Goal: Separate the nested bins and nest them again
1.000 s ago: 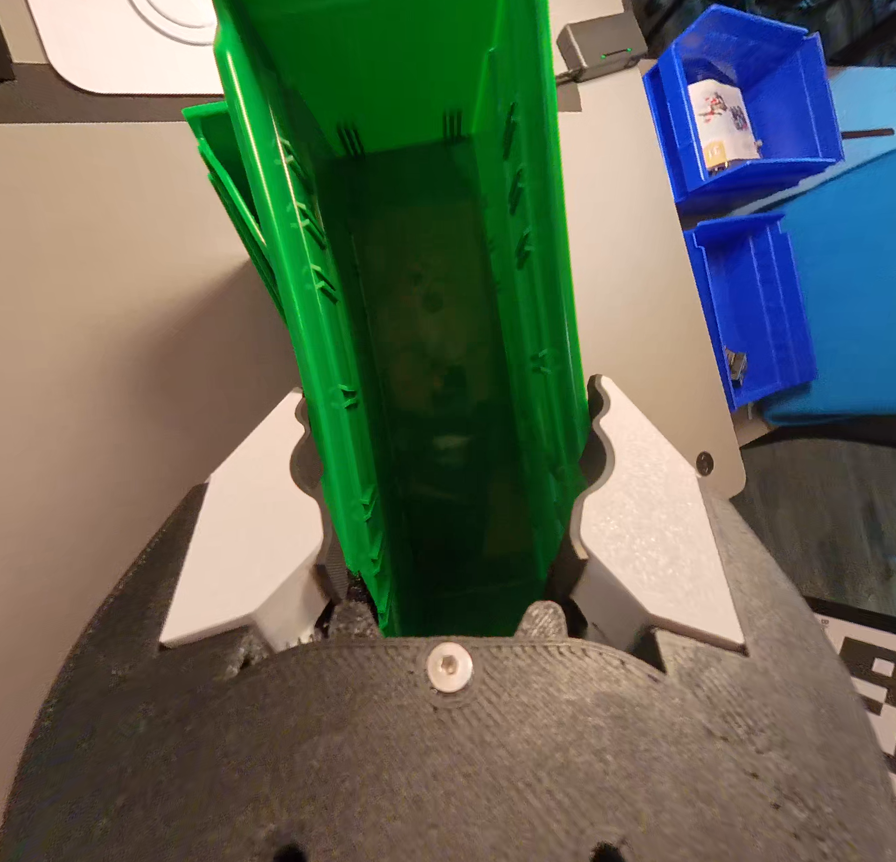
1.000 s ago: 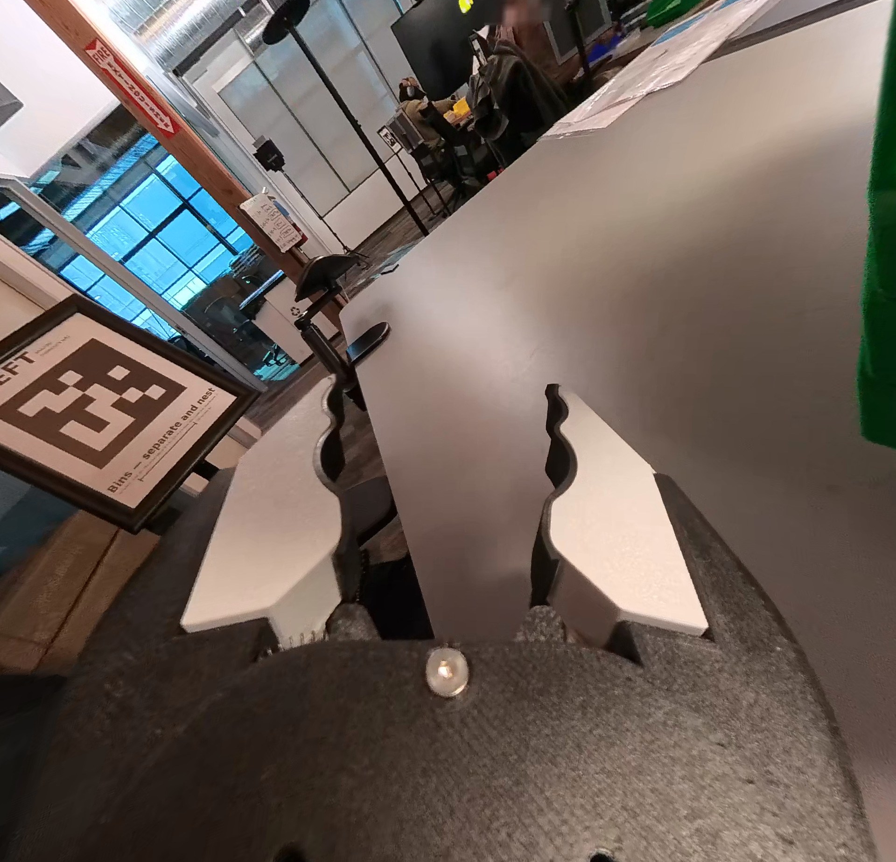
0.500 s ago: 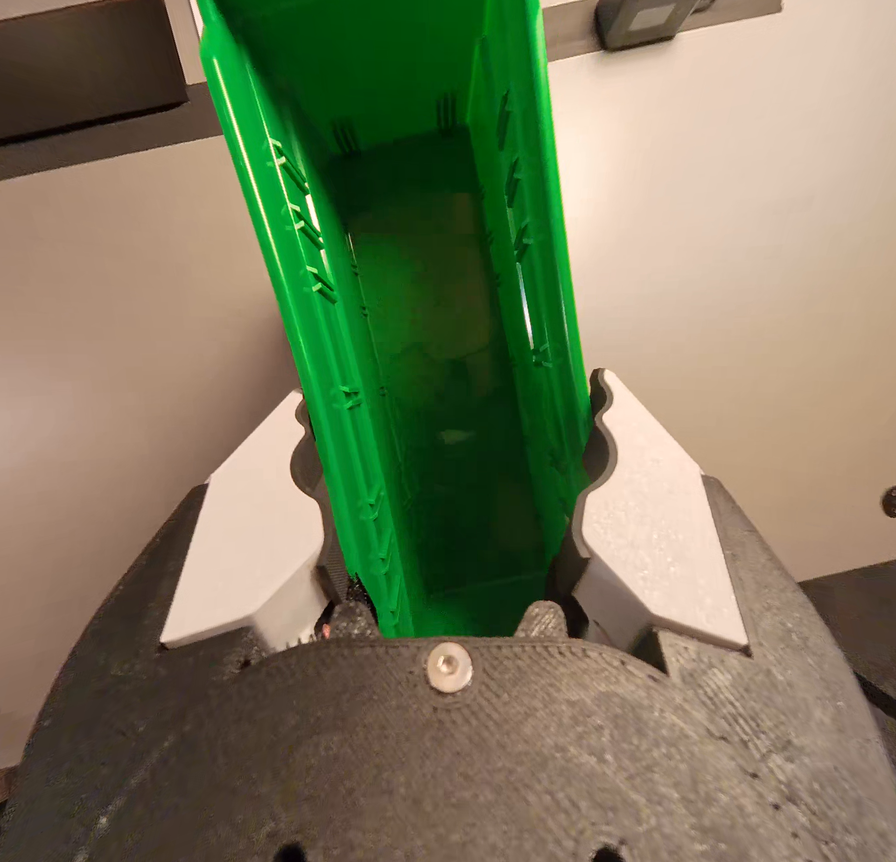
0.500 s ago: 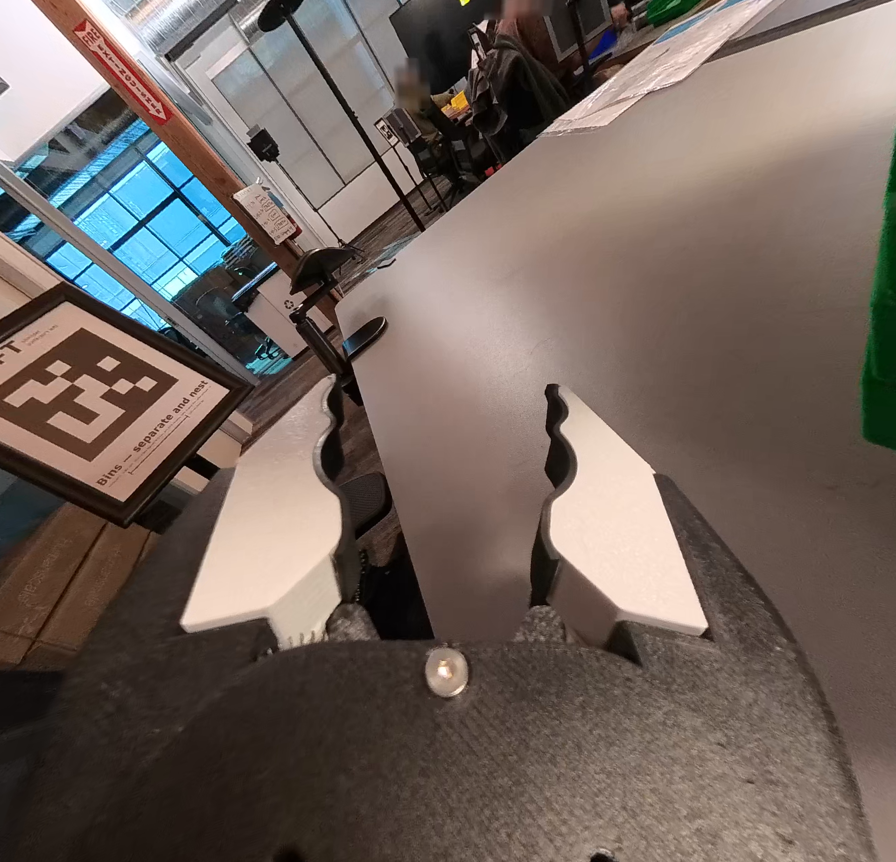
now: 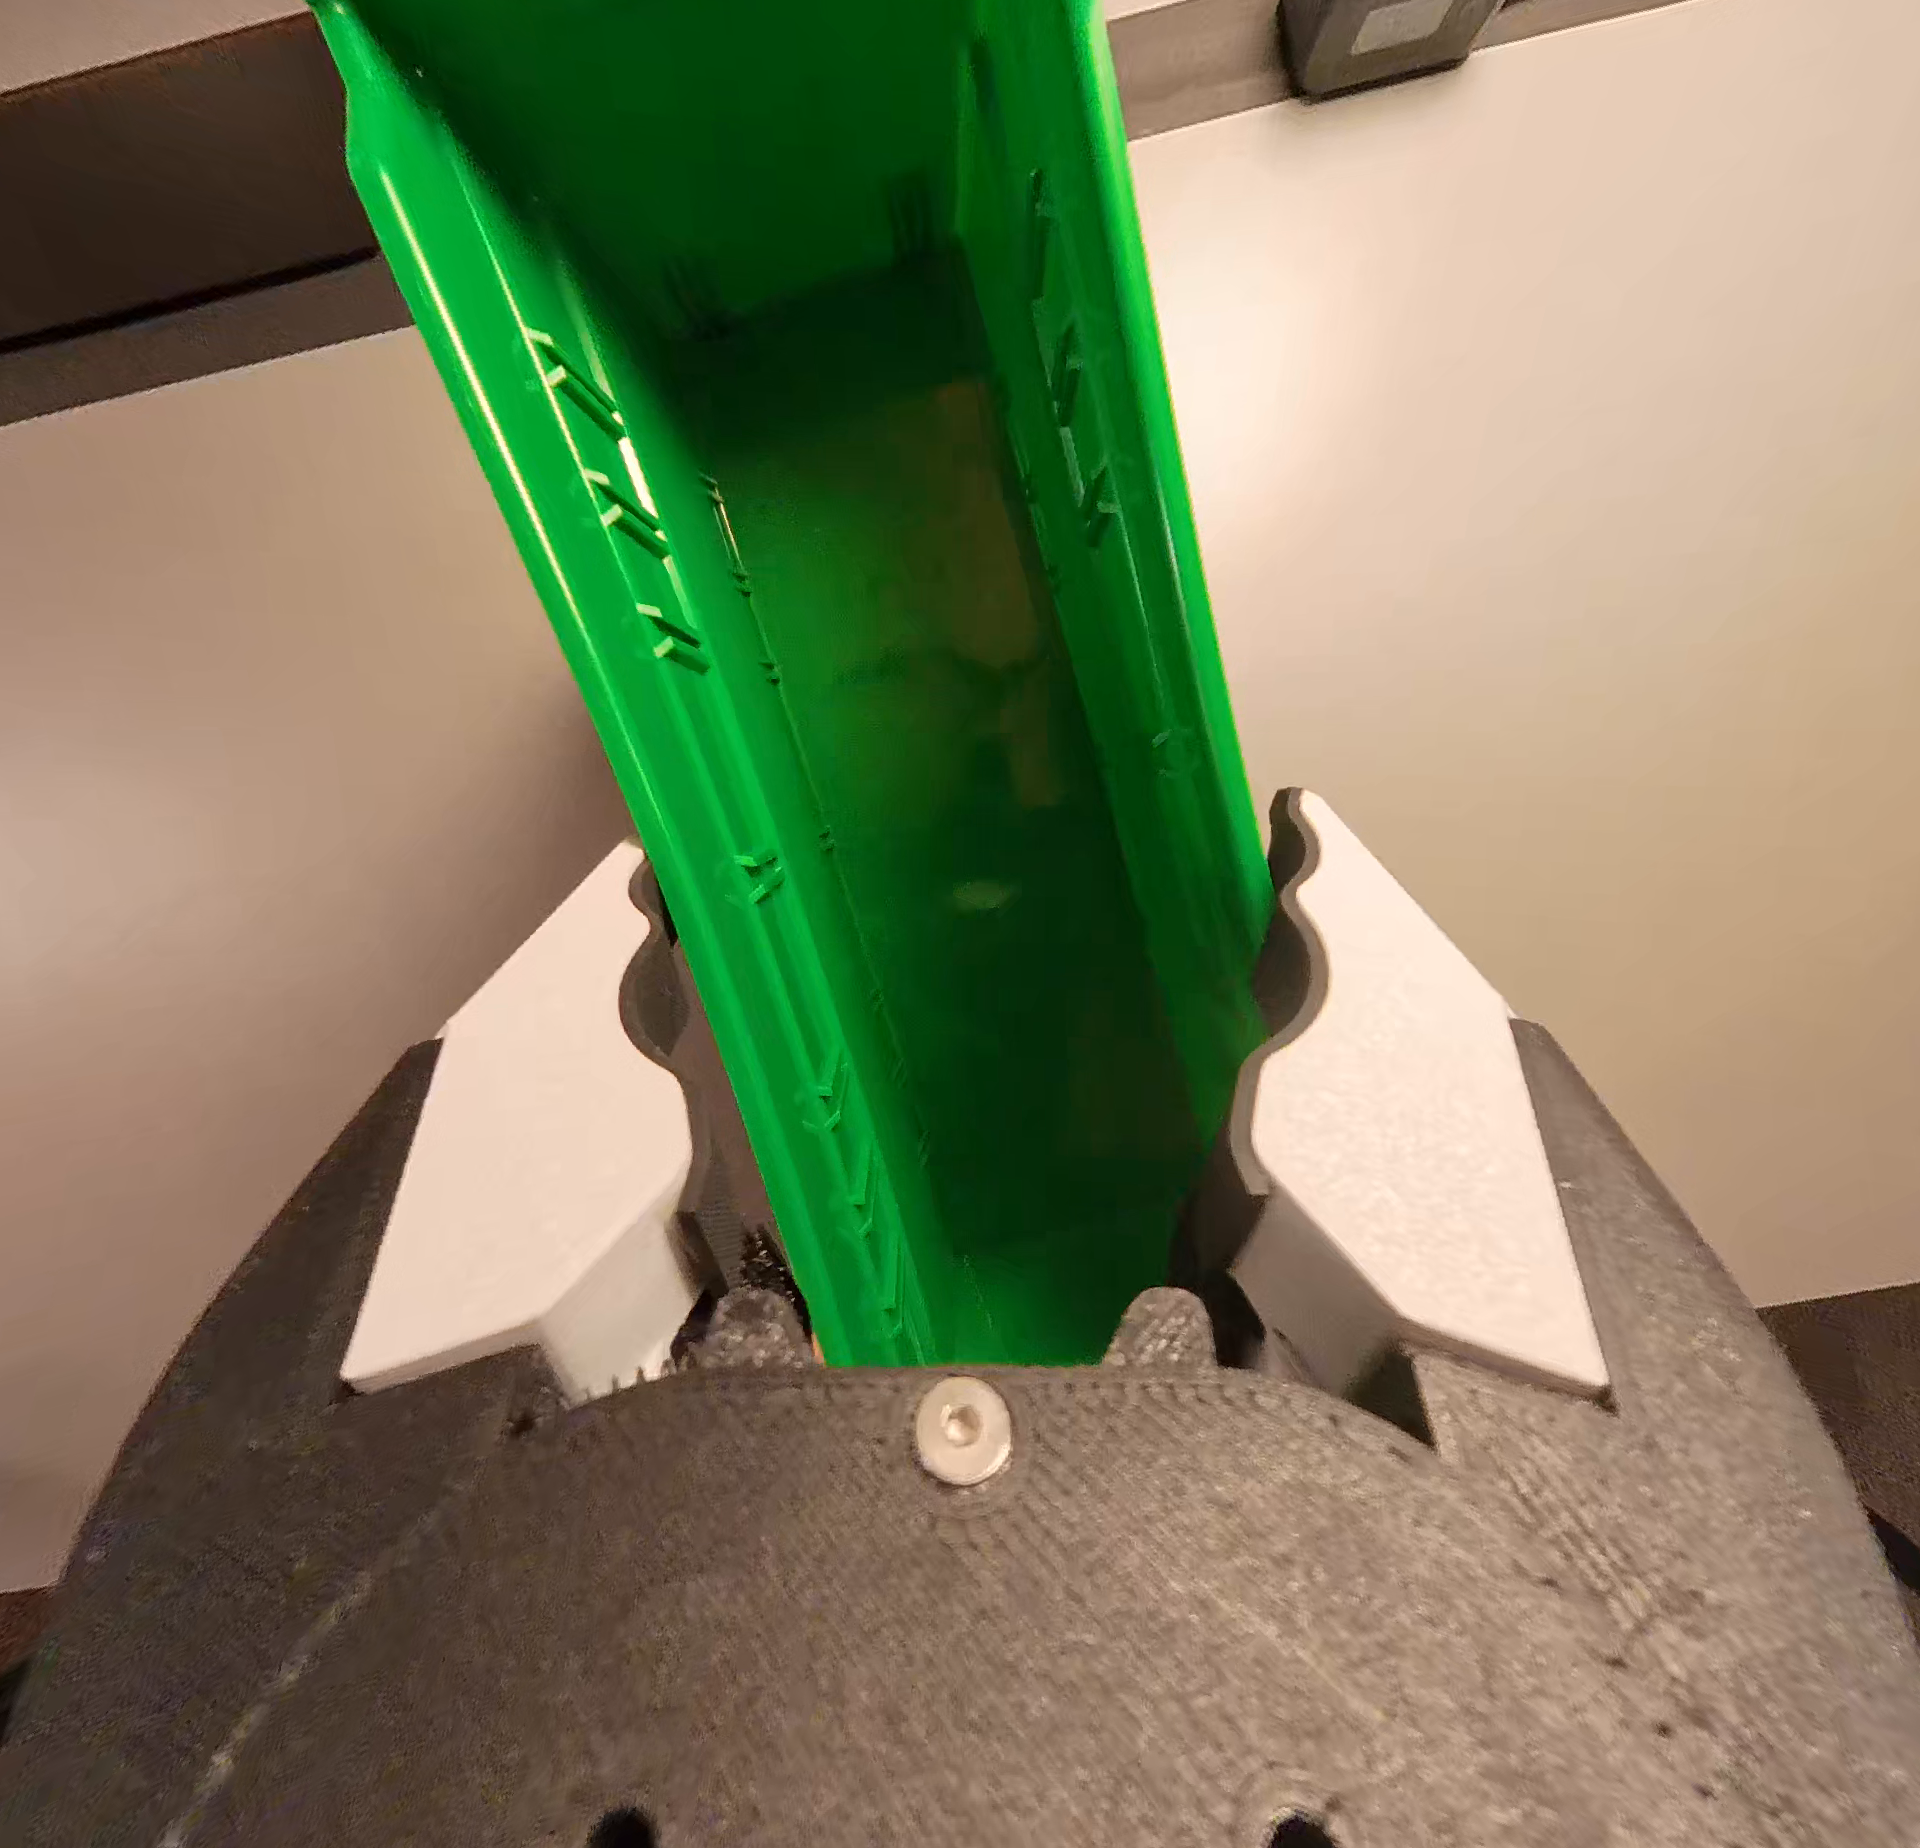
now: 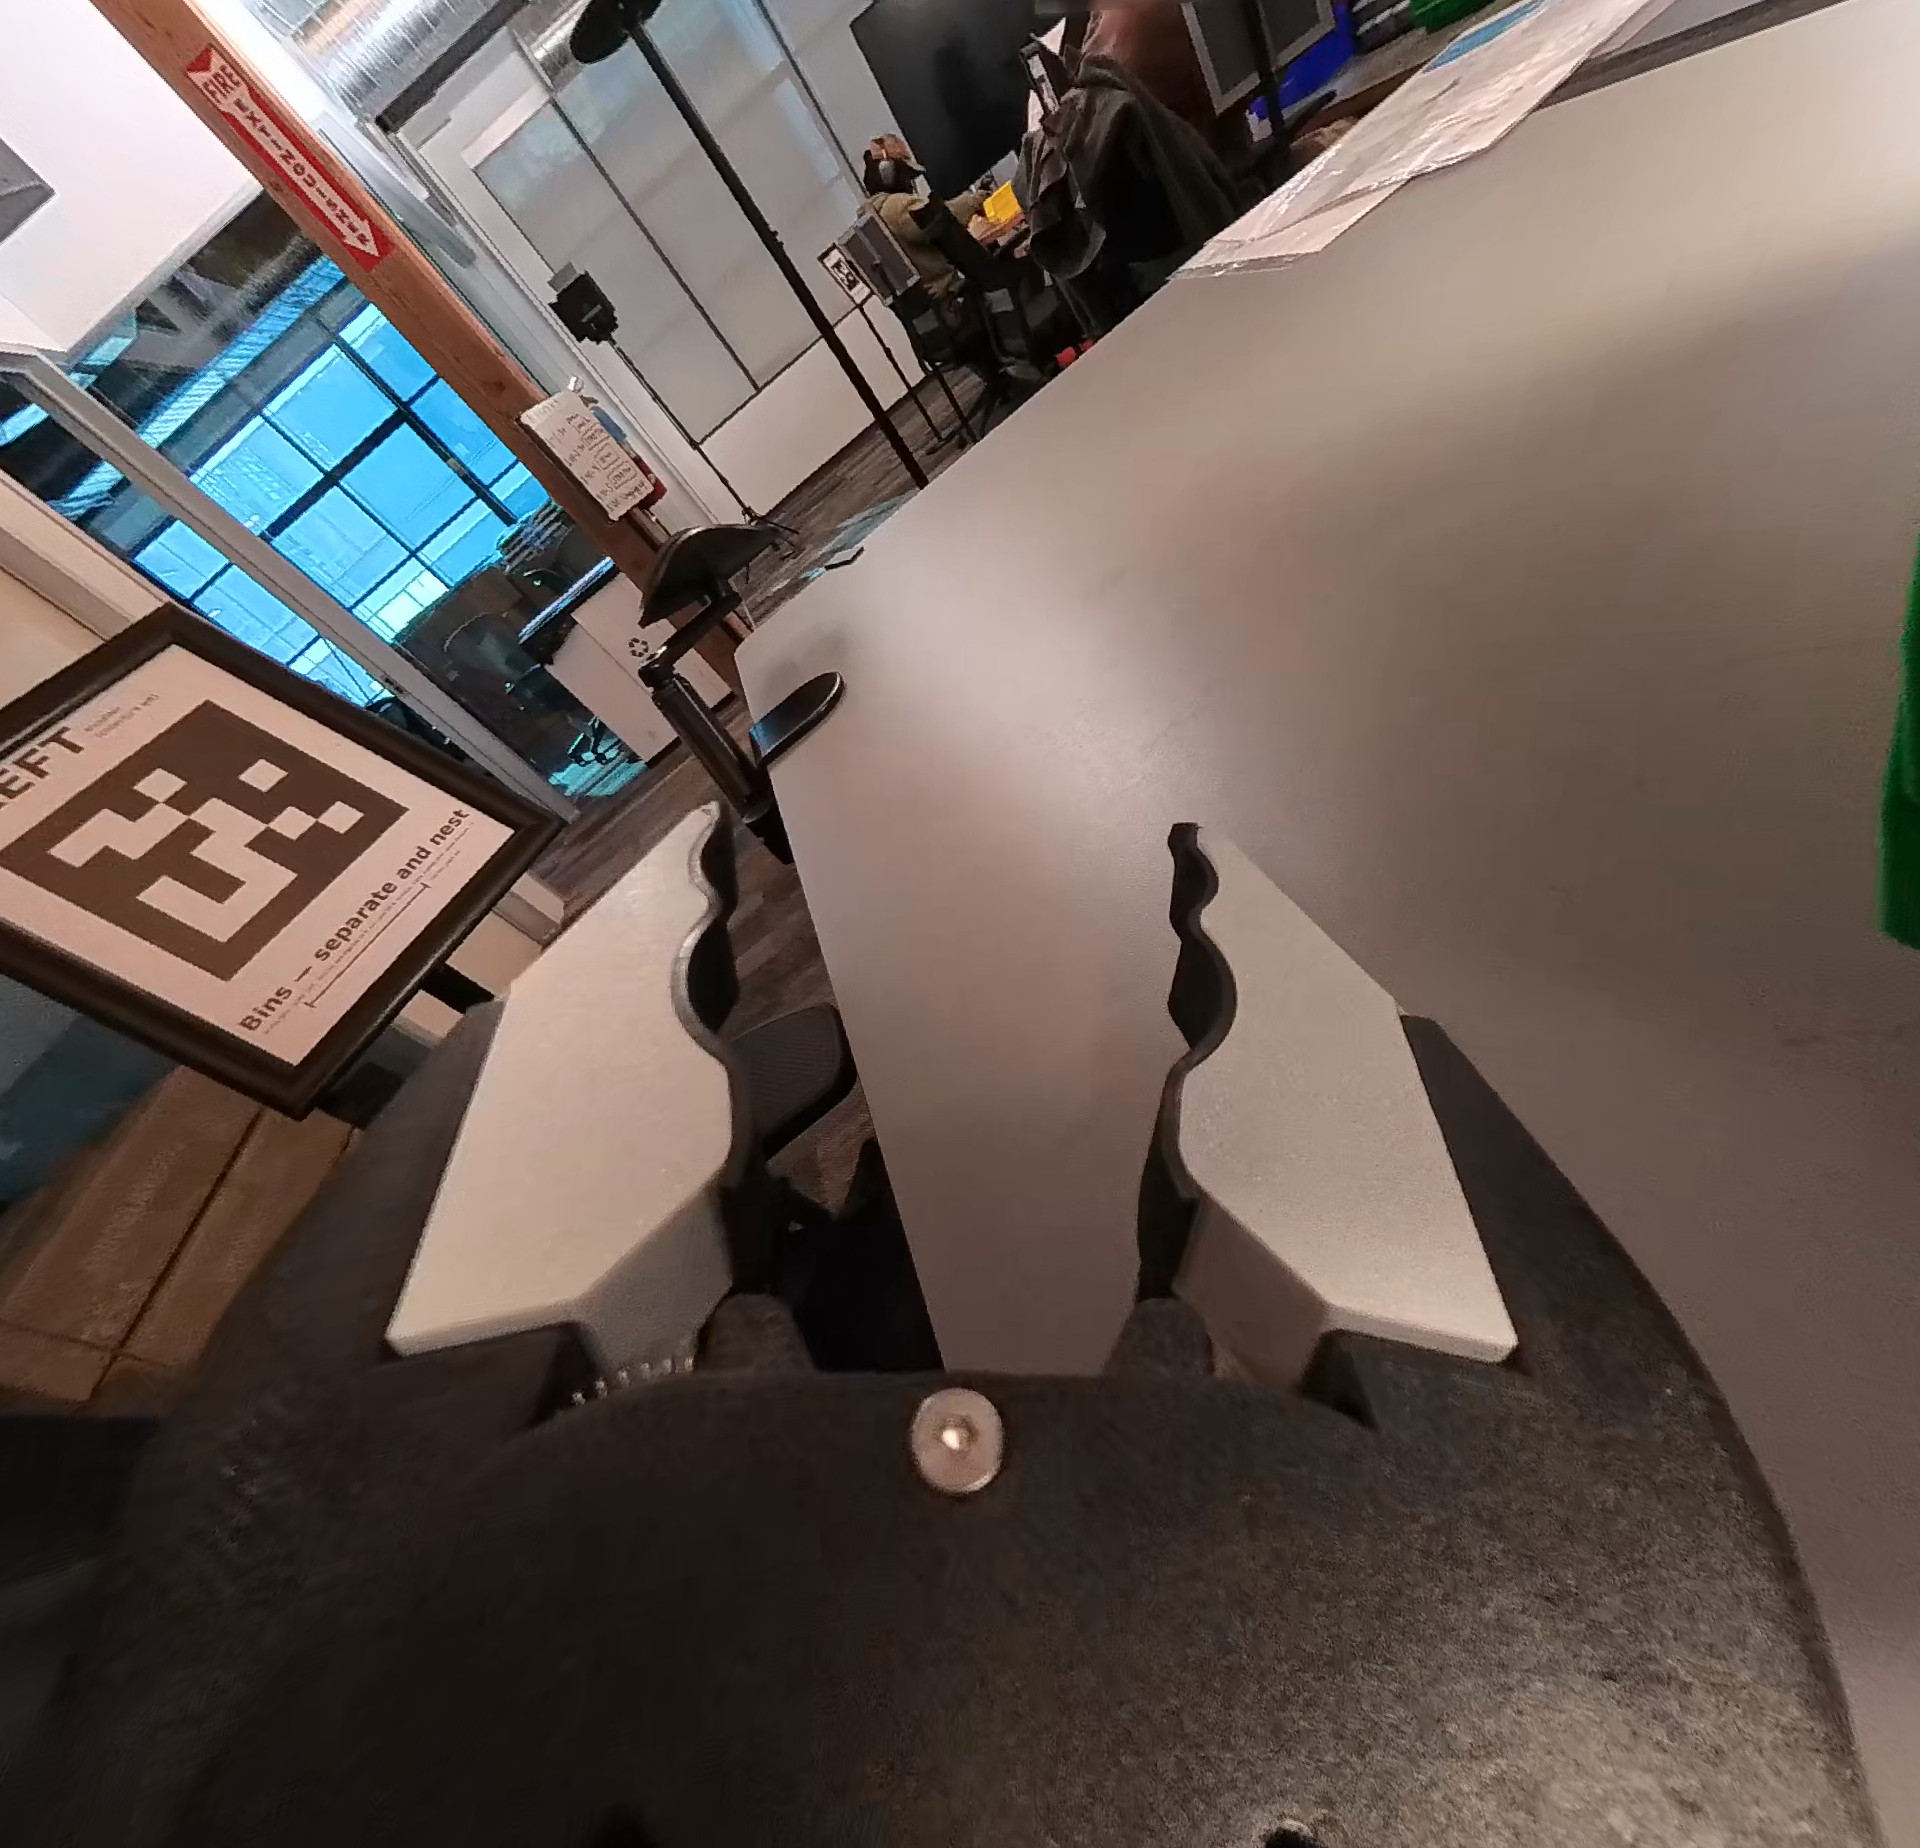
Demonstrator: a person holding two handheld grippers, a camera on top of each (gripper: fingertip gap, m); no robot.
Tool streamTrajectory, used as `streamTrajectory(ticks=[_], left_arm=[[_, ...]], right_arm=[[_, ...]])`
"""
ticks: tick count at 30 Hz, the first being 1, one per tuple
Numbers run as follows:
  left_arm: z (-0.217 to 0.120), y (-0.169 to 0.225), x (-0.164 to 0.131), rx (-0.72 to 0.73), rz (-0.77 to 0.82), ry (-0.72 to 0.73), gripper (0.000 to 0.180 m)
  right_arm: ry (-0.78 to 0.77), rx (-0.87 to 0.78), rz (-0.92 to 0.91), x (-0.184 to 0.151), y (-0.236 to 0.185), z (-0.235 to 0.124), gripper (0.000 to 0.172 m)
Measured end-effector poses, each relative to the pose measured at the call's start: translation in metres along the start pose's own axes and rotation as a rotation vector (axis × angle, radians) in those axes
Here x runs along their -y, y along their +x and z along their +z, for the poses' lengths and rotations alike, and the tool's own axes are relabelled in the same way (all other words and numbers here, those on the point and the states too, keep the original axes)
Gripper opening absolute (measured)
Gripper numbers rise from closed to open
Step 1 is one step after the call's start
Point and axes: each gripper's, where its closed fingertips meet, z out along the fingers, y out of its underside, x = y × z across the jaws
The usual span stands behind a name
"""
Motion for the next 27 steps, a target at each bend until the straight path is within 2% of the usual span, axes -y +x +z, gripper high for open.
streamTrajectory(ticks=[9,19,27], left_arm=[[0.022,-0.010,-0.020,-0.021,-0.043,-0.013,0.118],[0.044,-0.014,-0.014,-0.077,-0.079,0.033,0.127],[0.046,-0.007,-0.005,-0.077,0.009,0.102,0.137]], right_arm=[[-0.008,-0.006,-0.003,-0.001,0.000,-0.001,0.085],[-0.015,0.000,-0.009,-0.002,-0.001,-0.001,0.085],[-0.020,0.019,0.000,-0.003,-0.003,-0.001,0.085]])
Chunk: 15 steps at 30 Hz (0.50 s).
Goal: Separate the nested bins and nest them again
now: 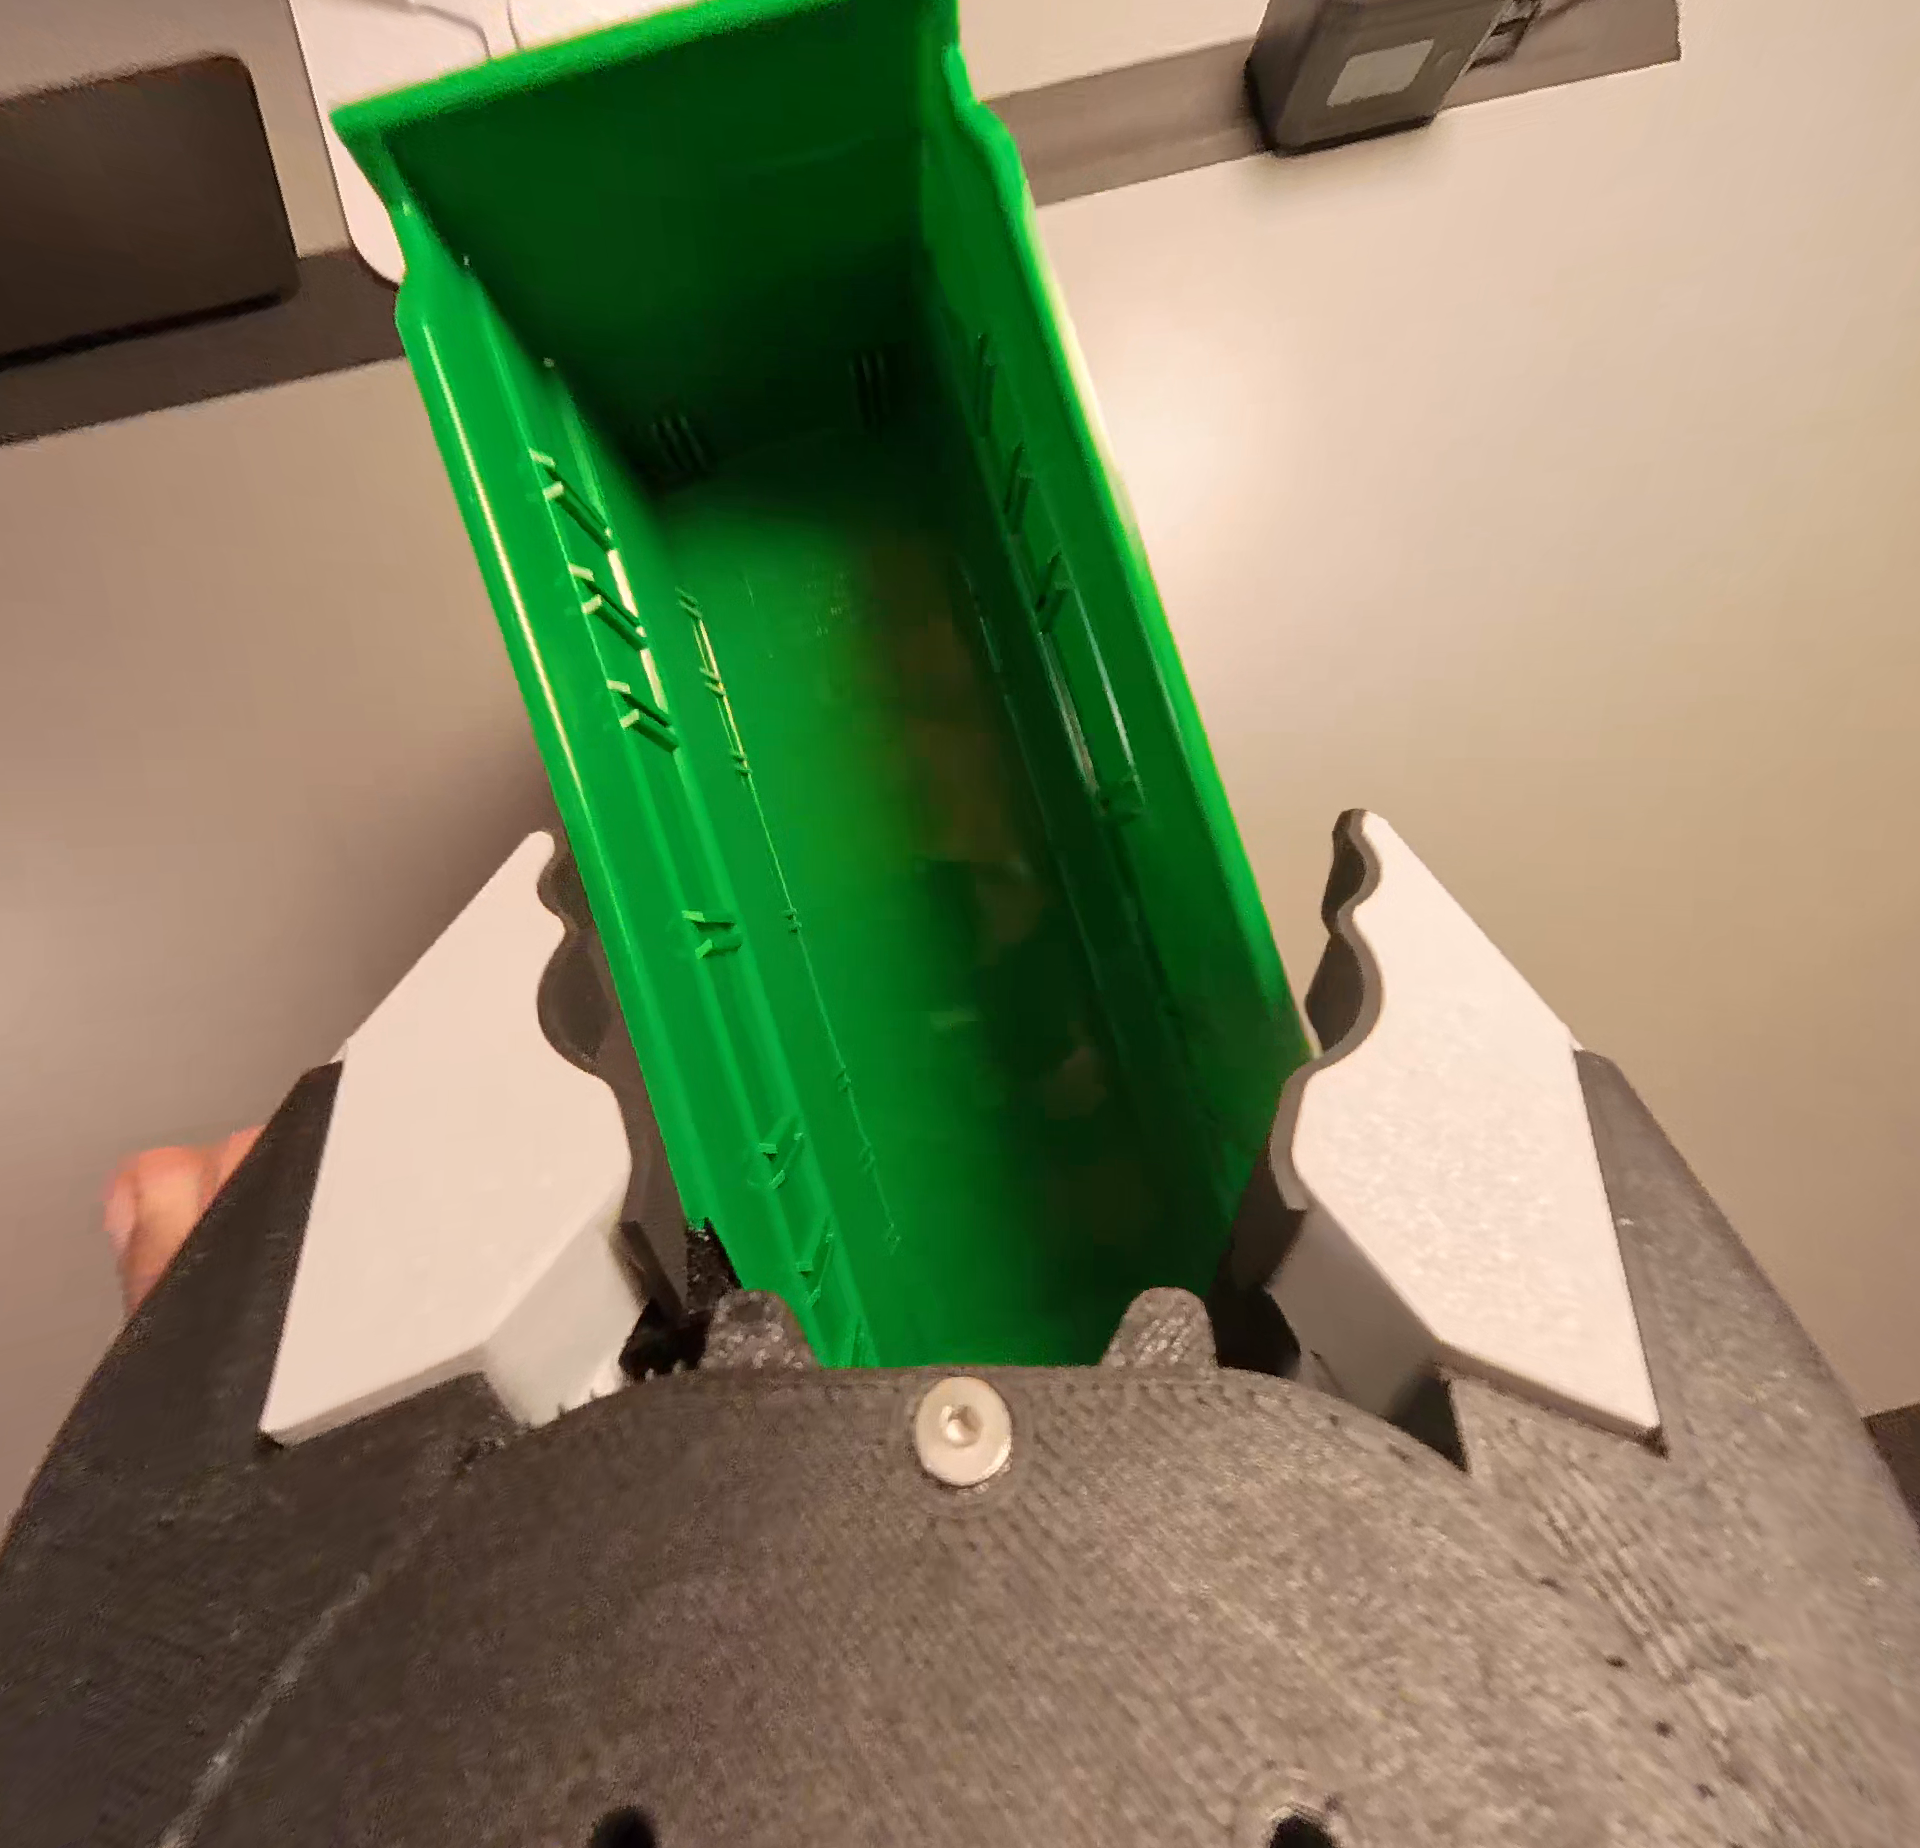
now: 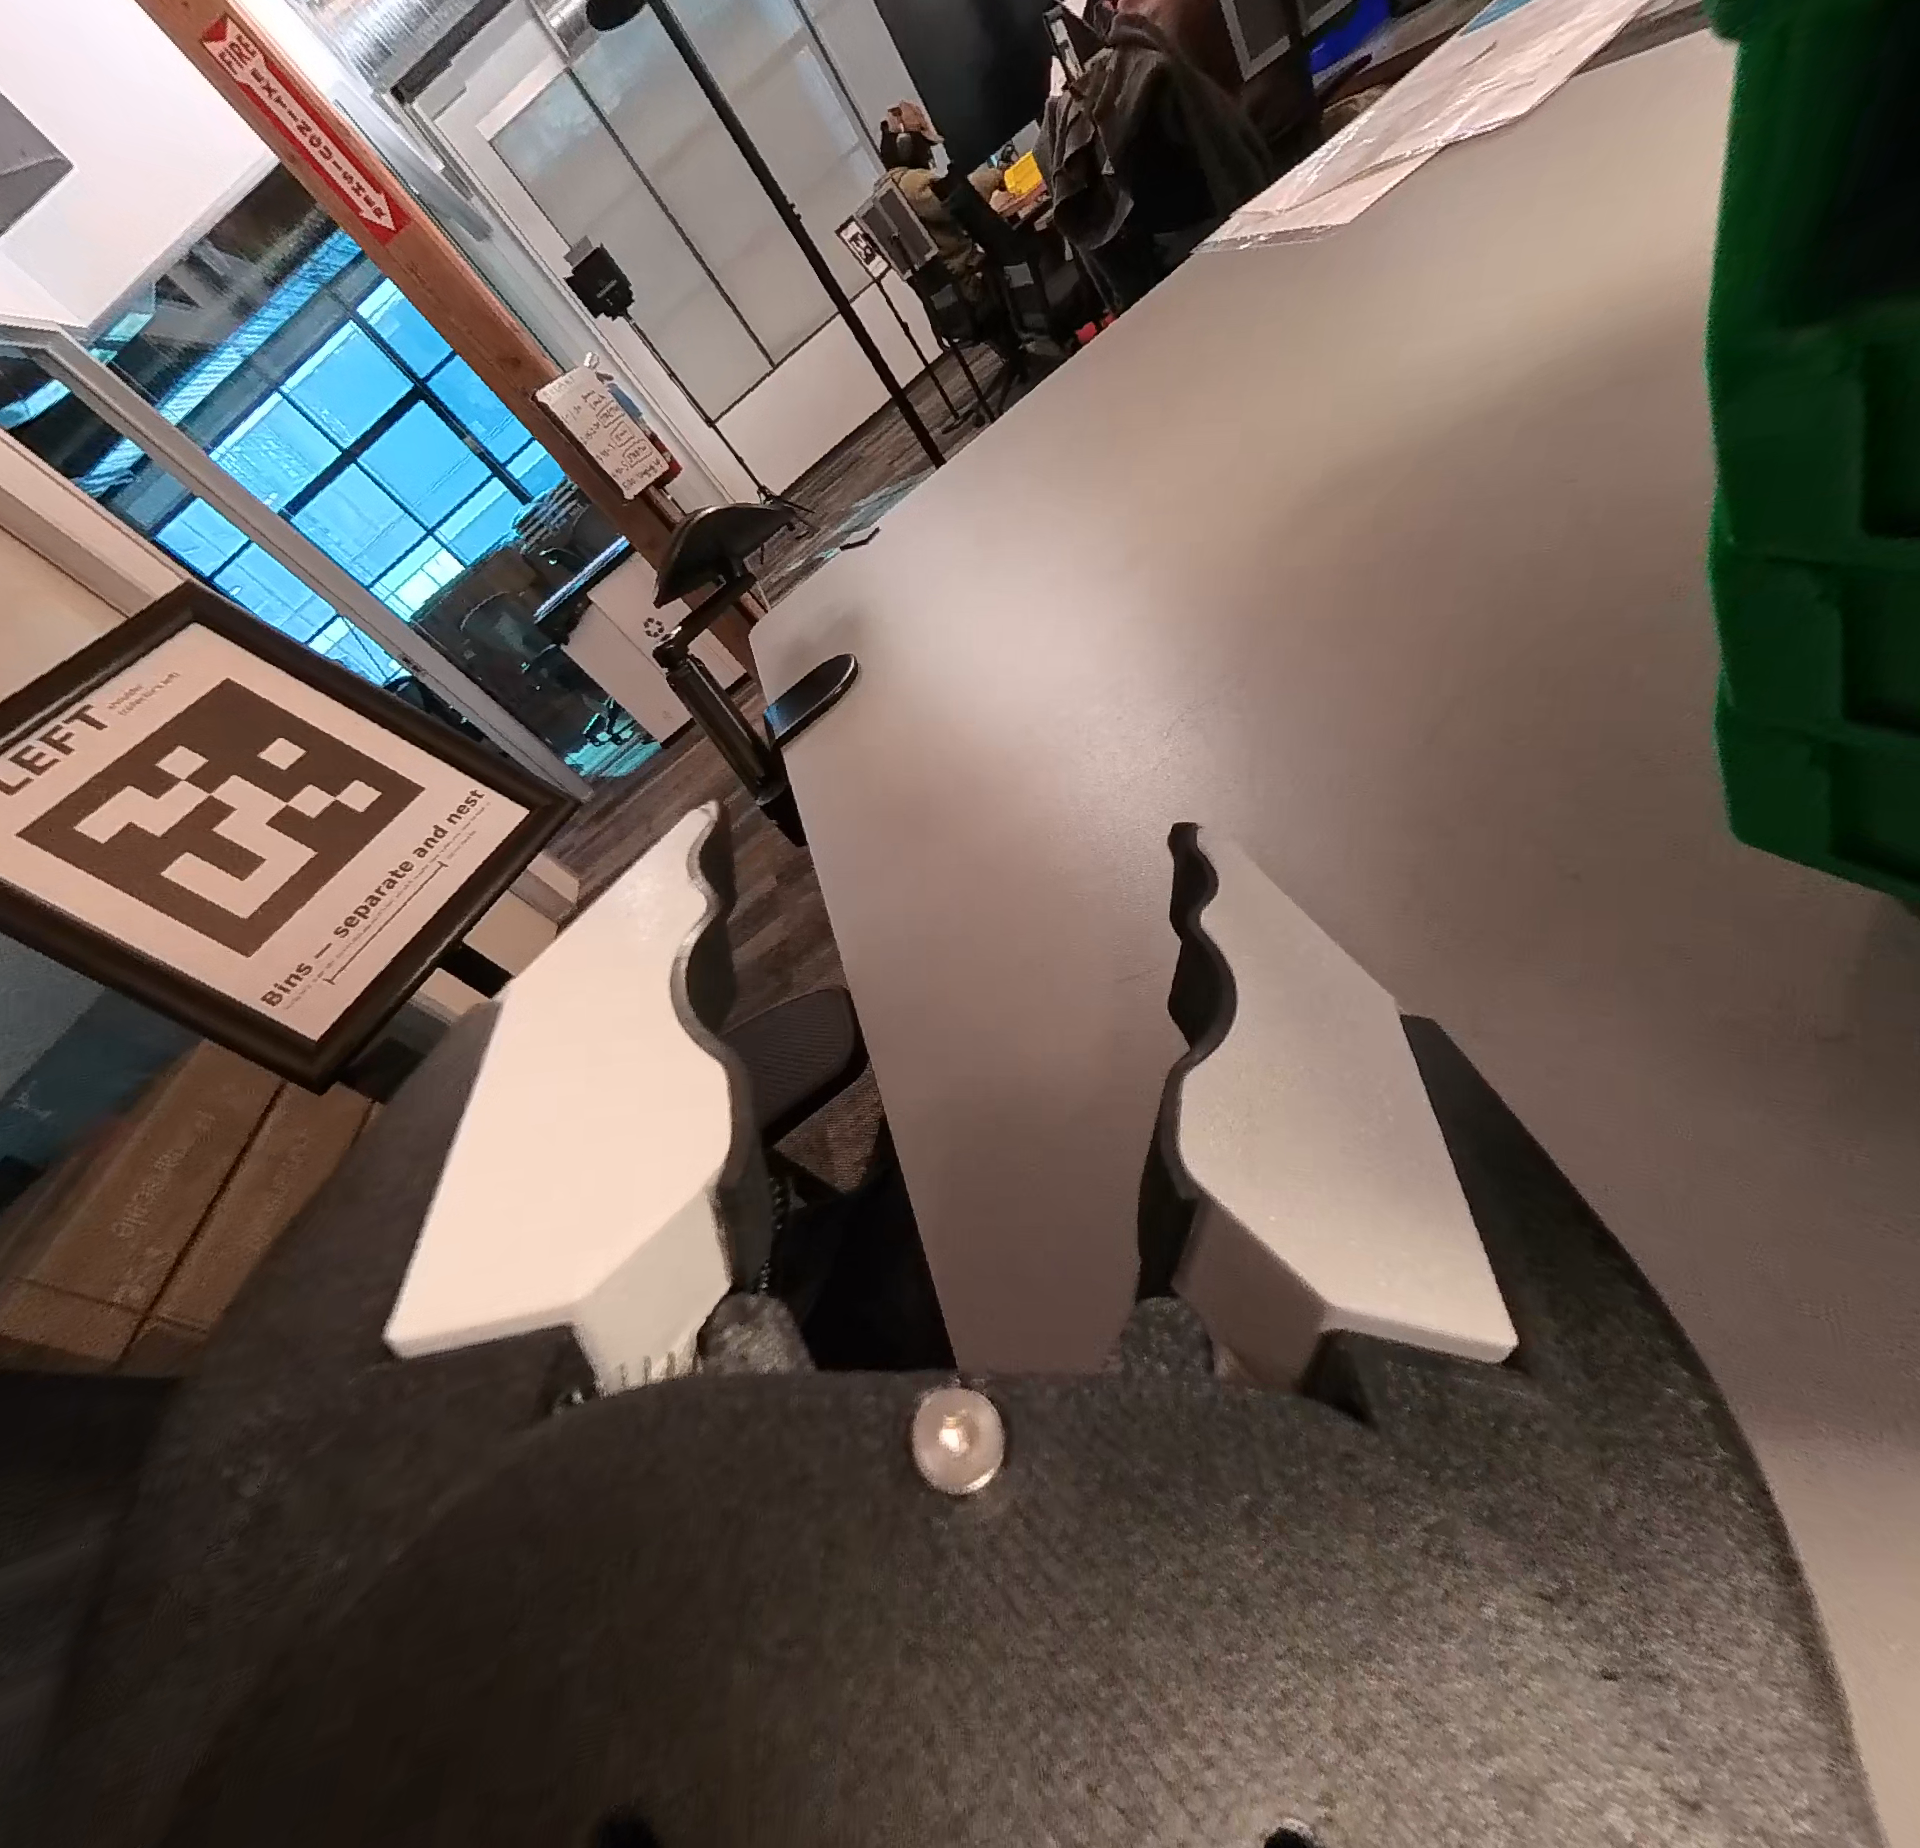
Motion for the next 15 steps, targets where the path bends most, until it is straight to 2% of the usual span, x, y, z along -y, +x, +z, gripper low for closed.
streamTrajectory(ticks=[5,10,12,15], left_arm=[[-0.020,0.014,0.006,-0.049,0.117,0.062,0.143],[-0.073,0.030,-0.005,-0.251,0.195,0.197,0.139],[-0.097,0.016,-0.012,-0.288,0.231,0.291,0.137],[-0.118,-0.027,-0.023,-0.319,0.223,0.484,0.130]], right_arm=[[0.003,-0.001,0.005,0.001,0.001,-0.002,0.086],[0.029,-0.041,0.008,0.008,0.014,-0.014,0.086],[0.058,-0.073,-0.005,0.015,0.023,-0.025,0.086],[0.103,-0.144,-0.066,0.027,0.039,-0.047,0.086]])
